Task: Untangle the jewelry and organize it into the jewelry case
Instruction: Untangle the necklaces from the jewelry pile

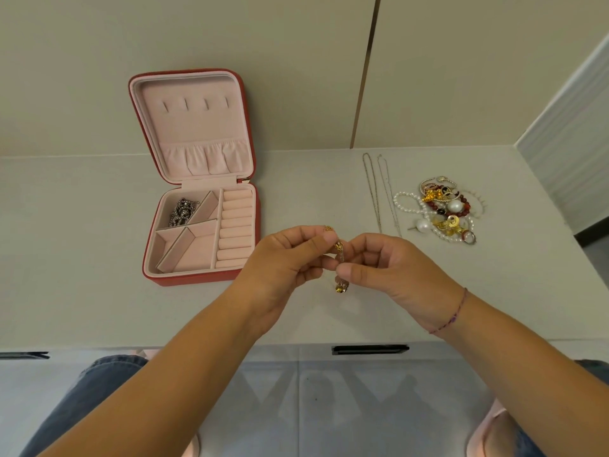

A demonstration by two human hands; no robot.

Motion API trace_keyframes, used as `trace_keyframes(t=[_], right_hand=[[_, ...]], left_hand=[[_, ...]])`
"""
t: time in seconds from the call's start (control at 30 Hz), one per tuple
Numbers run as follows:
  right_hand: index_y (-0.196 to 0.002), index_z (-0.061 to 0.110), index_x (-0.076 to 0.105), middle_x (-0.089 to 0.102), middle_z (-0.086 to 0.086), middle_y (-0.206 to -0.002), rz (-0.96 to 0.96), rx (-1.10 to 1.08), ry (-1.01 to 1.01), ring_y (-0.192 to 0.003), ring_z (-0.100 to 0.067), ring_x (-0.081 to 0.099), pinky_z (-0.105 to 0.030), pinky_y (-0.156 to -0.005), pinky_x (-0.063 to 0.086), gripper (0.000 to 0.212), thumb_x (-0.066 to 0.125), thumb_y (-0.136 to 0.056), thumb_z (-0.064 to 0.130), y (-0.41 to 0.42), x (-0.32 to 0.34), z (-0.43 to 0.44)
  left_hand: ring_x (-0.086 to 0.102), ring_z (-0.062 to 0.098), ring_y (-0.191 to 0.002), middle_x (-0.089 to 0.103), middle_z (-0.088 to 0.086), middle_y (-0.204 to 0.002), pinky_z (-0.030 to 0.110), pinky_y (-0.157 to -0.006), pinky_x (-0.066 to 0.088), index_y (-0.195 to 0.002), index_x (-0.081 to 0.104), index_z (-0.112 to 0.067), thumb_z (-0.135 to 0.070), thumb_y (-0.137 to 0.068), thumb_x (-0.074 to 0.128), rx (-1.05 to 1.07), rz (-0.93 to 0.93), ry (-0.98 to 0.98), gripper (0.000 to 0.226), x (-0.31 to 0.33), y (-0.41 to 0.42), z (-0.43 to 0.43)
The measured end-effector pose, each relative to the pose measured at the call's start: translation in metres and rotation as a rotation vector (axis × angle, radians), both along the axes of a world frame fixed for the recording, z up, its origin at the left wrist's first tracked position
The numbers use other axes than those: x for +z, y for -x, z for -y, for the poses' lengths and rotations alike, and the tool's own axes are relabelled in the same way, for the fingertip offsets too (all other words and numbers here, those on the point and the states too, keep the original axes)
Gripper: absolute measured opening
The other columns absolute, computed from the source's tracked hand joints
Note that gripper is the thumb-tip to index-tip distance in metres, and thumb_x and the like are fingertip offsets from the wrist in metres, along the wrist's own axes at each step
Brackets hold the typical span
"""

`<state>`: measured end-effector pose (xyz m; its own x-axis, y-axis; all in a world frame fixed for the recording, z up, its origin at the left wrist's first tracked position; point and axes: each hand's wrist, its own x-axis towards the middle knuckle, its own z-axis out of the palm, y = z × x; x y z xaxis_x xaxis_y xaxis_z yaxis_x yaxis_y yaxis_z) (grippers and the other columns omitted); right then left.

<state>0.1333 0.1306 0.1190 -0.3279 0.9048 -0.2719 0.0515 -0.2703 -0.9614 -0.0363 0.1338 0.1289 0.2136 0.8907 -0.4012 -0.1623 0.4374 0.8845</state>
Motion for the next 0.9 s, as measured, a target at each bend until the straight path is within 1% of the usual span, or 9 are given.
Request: trace_keyframes(t=[0.1, 0.13, 0.2, 0.27, 0.4, 0.5, 0.63, 0.73, 0.9], right_hand=[[-0.085, 0.006, 0.065, 0.07, -0.007, -0.077, 0.007, 0.001, -0.022, -0.076, -0.017, 0.066, -0.022, -0.08, 0.053, 0.006, 0.068, -0.079, 0.006, -0.0003, 0.0005, 0.0], [-0.082, 0.007, 0.065, 0.069, -0.003, -0.074, 0.014, -0.009, -0.032, -0.076, -0.015, 0.066, -0.02, -0.079, 0.053, 0.004, 0.065, -0.082, 0.003, -0.0009, 0.0008, -0.0002], [-0.08, 0.01, 0.064, 0.067, 0.002, -0.073, 0.02, -0.034, -0.048, -0.079, -0.013, 0.064, -0.017, -0.078, 0.052, 0.008, 0.063, -0.083, 0.003, -0.0021, 0.0019, -0.001], [-0.081, 0.012, 0.065, 0.067, 0.0, -0.079, 0.032, -0.063, -0.065, -0.083, -0.012, 0.062, -0.017, -0.079, 0.051, 0.006, 0.065, -0.083, 0.006, -0.003, 0.0032, -0.0019], [-0.083, 0.013, 0.067, 0.069, -0.001, -0.081, 0.046, -0.086, -0.101, -0.08, -0.008, 0.063, -0.016, -0.077, 0.051, 0.005, 0.068, -0.081, 0.009, -0.0023, 0.0032, -0.0008], [-0.082, 0.012, 0.067, 0.069, 0.004, -0.074, 0.041, -0.099, -0.127, -0.074, -0.005, 0.064, -0.015, -0.072, 0.05, 0.006, 0.069, -0.08, 0.007, -0.0006, 0.0044, 0.0002], [-0.084, 0.016, 0.069, 0.068, 0.0, -0.076, 0.034, -0.13, -0.154, -0.073, -0.007, 0.063, -0.017, -0.072, 0.051, 0.01, 0.071, -0.078, 0.007, -0.001, 0.0049, -0.0003], [-0.082, 0.016, 0.07, 0.068, 0.007, -0.072, 0.045, -0.123, -0.161, -0.07, -0.002, 0.062, -0.014, -0.069, 0.05, 0.008, 0.07, -0.078, 0.008, -0.0003, 0.0042, 0.0003], [-0.081, 0.014, 0.071, 0.071, 0.006, -0.076, 0.033, -0.163, -0.151, -0.076, -0.003, 0.063, -0.011, -0.07, 0.047, 0.004, 0.069, -0.079, 0.011, -0.0035, 0.0044, -0.0016]], left_hand=[[0.063, 0.008, -0.071, 0.074, 0.004, -0.088, 0.021, -0.068, 0.047, -0.084, 0.074, -0.018, -0.03, -0.072, 0.067, 0.008, 0.003, 0.002, 0.018, 0.001, -0.0011, 0.0], [0.063, 0.008, -0.073, 0.074, 0.002, -0.087, 0.021, -0.068, 0.047, -0.083, 0.074, -0.018, -0.03, -0.072, 0.066, 0.016, 0.011, 0.006, 0.018, 0.0013, -0.0013, -0.0002], [0.064, 0.008, -0.075, 0.074, 0.001, -0.087, 0.021, -0.07, 0.047, -0.085, 0.075, -0.018, -0.029, -0.072, 0.066, 0.036, 0.026, 0.019, 0.02, 0.0013, -0.0008, -0.0008], [0.067, 0.011, -0.078, 0.074, 0.002, -0.089, 0.022, -0.071, 0.048, -0.086, 0.075, -0.017, -0.028, -0.073, 0.066, 0.041, 0.035, 0.031, 0.019, 0.0006, -0.0003, -0.0007], [0.071, 0.016, -0.081, 0.074, 0.003, -0.089, 0.02, -0.065, 0.05, -0.087, 0.074, -0.017, -0.02, -0.082, 0.064, 0.013, 0.055, 0.04, 0.011, -0.0003, -0.0017, 0.0008], [0.071, 0.015, -0.077, 0.074, 0.002, -0.084, 0.02, -0.063, 0.051, -0.088, 0.071, -0.016, -0.017, -0.079, 0.066, 0.019, 0.068, 0.047, 0.011, 0.0003, -0.0035, 0.001], [0.07, 0.014, -0.076, 0.073, 0.003, -0.082, 0.019, -0.064, 0.051, -0.086, 0.072, -0.017, -0.023, -0.069, 0.069, -0.014, 0.072, 0.033, 0.019, 0.0012, -0.0054, 0.0027], [0.068, 0.013, -0.072, 0.072, 0.003, -0.079, 0.019, -0.065, 0.049, -0.087, 0.072, -0.016, -0.022, -0.068, 0.069, -0.045, 0.067, 0.03, 0.02, 0.0011, -0.0074, 0.0039], [0.068, 0.012, -0.073, 0.073, 0.001, -0.085, 0.021, -0.067, 0.047, -0.086, 0.075, -0.018, -0.024, -0.068, 0.07, 0.01, 0.068, 0.039, 0.019, -0.0014, -0.0071, 0.0004]])
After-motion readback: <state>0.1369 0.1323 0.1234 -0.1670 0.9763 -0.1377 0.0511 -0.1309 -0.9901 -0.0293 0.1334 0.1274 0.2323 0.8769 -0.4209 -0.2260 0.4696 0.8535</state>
